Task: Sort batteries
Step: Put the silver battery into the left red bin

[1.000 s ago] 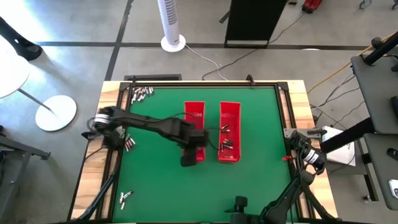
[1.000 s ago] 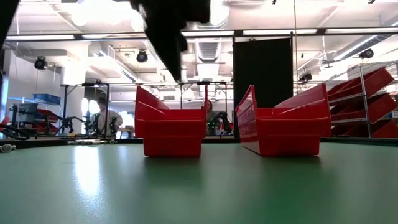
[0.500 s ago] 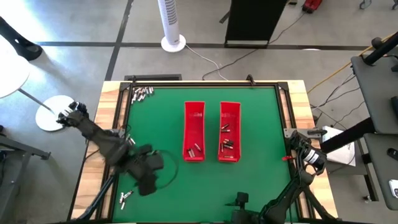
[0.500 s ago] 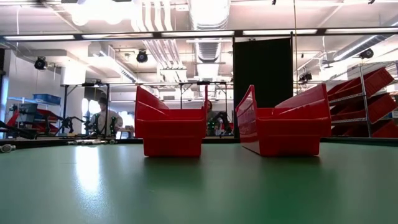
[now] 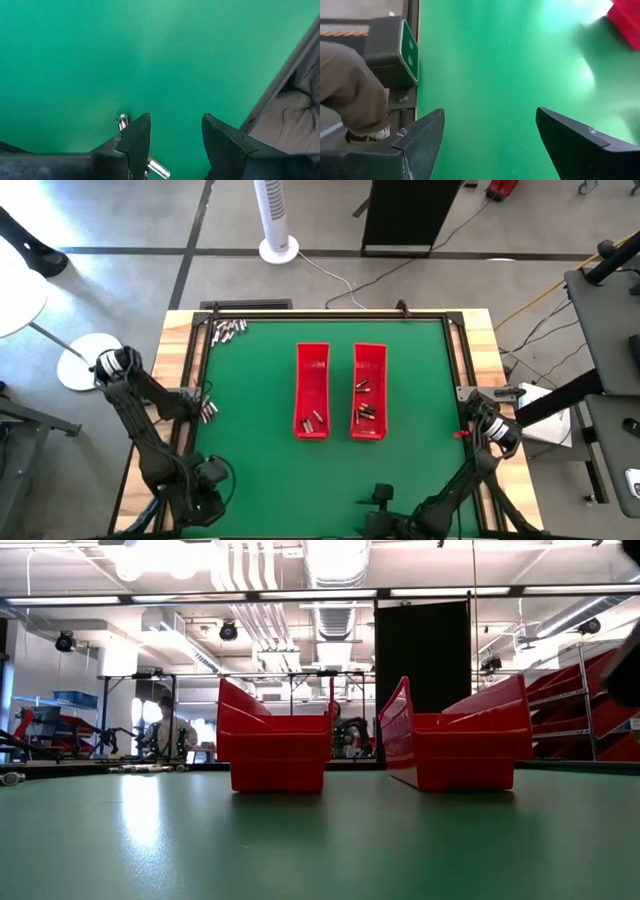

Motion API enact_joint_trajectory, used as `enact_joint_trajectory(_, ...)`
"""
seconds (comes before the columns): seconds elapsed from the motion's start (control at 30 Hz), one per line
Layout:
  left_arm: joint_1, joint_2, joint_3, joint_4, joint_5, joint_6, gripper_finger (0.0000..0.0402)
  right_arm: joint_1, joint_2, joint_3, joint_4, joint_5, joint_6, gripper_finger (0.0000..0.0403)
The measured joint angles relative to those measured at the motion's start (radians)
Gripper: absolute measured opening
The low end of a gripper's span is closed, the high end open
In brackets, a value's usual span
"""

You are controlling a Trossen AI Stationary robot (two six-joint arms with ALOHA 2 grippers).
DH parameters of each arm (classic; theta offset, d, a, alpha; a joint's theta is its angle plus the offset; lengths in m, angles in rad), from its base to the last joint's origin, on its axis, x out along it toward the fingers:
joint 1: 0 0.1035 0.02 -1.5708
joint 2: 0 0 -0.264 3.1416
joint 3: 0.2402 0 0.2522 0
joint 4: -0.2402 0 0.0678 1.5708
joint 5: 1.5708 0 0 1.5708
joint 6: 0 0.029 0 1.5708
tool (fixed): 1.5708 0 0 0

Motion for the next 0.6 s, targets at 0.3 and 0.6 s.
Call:
enact_joint_trajectory(0.3, -0.032, 0.021, -0.054, 0.013, 0.114, -0.045, 0.0157, -0.021, 0.000, 0.000, -0.001, -0.041, -0.058, 0.0302)
enact_joint_trajectory(0.6, -0.063, 0.078, -0.066, -0.008, 0.144, -0.009, 0.0157, -0.020, 0.000, 0.000, -0.002, -0.058, -0.081, 0.0309)
